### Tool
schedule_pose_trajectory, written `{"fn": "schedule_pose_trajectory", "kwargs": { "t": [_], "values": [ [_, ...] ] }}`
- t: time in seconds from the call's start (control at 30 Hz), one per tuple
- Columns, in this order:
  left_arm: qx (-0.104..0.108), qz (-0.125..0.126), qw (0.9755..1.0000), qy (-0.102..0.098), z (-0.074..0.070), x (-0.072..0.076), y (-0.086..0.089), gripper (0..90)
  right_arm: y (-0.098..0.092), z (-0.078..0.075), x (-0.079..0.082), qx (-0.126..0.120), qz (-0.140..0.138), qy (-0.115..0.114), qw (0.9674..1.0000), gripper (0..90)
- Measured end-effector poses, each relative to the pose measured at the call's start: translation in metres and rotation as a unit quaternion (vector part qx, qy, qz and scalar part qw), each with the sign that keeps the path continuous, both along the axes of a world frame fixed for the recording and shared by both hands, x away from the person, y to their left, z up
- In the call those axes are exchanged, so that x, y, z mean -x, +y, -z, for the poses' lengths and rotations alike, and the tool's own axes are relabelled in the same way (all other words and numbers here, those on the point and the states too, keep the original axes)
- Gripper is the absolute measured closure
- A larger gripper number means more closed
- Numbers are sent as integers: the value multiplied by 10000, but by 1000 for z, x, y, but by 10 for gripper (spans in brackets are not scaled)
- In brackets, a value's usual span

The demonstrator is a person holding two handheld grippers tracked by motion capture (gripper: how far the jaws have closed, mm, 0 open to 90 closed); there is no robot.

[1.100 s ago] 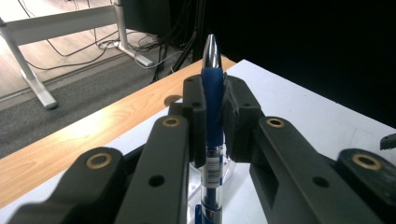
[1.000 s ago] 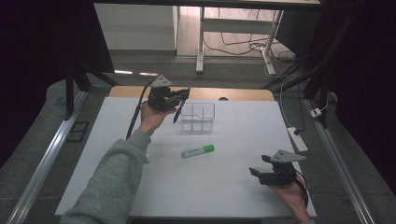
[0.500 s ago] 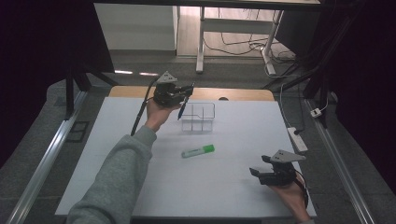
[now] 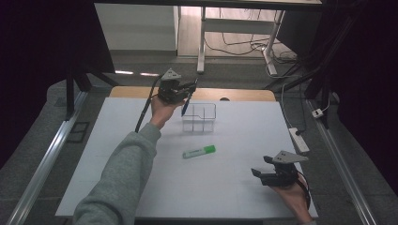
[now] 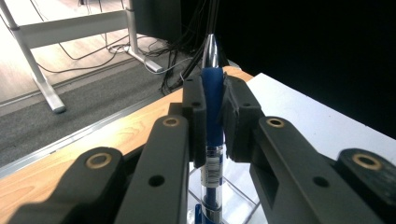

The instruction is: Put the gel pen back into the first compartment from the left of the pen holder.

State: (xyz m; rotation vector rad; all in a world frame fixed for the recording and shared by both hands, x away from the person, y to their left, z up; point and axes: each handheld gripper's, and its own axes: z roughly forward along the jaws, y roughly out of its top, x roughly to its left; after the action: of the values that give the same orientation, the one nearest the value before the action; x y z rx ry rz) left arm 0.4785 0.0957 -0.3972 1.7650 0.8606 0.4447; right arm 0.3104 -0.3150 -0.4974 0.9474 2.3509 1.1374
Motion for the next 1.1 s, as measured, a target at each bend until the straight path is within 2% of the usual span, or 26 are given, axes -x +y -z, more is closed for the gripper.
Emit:
{"fn": "schedule_pose_trajectory", "kwargs": {
  "t": [0.1, 0.23, 0.5, 0.9, 0.93, 1.03, 1.1],
  "values": [
    [94, -40, 9999, 17, -1, -3, -3, 793, 0, 0, 0, -10, -5, 12, 10000, 249],
    [-4, -93, 9999, -97, -1, -7, -7, 793, 1, 0, 0, 57, 1, 2, 10000, 249],
    [-9, -154, 9997, -177, 2, -14, -10, 792, -2, 0, 0, 33, 22, 17, 10000, 249],
    [-68, -175, 9998, -118, 7, -16, -8, 776, -2, 0, 1, 29, 5, 53, 10000, 247],
    [-97, -197, 9997, -79, 8, -16, -8, 767, -2, 0, 1, 27, 3, 54, 10000, 247],
    [-244, -292, 9993, 4, 9, -15, -9, 579, -2, 1, 0, 30, -2, 62, 10000, 247],
    [-179, -220, 9996, 88, 9, -14, -7, 517, -2, 1, 0, 36, -2, 63, 10000, 246]
  ]
}}
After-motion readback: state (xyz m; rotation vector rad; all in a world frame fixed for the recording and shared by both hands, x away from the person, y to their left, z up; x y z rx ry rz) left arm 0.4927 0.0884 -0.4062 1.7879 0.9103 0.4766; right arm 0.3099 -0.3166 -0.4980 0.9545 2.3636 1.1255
